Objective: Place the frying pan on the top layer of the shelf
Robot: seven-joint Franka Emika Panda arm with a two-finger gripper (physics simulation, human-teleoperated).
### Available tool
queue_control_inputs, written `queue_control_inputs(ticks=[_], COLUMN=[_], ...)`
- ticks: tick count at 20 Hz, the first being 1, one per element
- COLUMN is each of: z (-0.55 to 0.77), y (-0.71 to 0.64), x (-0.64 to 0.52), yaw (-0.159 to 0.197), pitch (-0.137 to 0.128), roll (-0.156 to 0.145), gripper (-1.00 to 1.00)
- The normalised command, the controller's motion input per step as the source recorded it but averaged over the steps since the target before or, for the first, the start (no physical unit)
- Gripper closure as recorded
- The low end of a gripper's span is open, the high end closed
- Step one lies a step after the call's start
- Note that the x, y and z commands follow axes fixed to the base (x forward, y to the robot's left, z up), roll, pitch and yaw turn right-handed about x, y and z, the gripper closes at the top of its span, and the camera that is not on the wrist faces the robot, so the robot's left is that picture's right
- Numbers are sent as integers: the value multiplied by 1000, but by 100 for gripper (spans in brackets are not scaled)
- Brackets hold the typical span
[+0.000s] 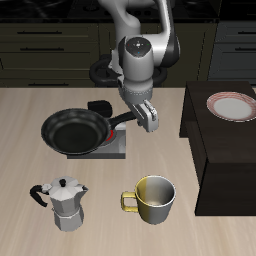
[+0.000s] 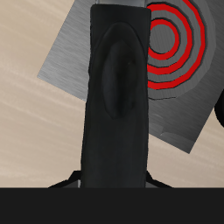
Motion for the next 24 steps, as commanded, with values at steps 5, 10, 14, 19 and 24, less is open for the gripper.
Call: queue_control_inputs(ticks=[5,10,14,19,24], z=[496,255,151,83,49], y=[-409,-174,-141,-12,-30], x=[106,56,132,134,96], yaw=[96,82,106,149,161], pitch=[-43,0,20,10,29], roll=[-92,-19,-17,17,37], gripper=[100,100,100,100,100])
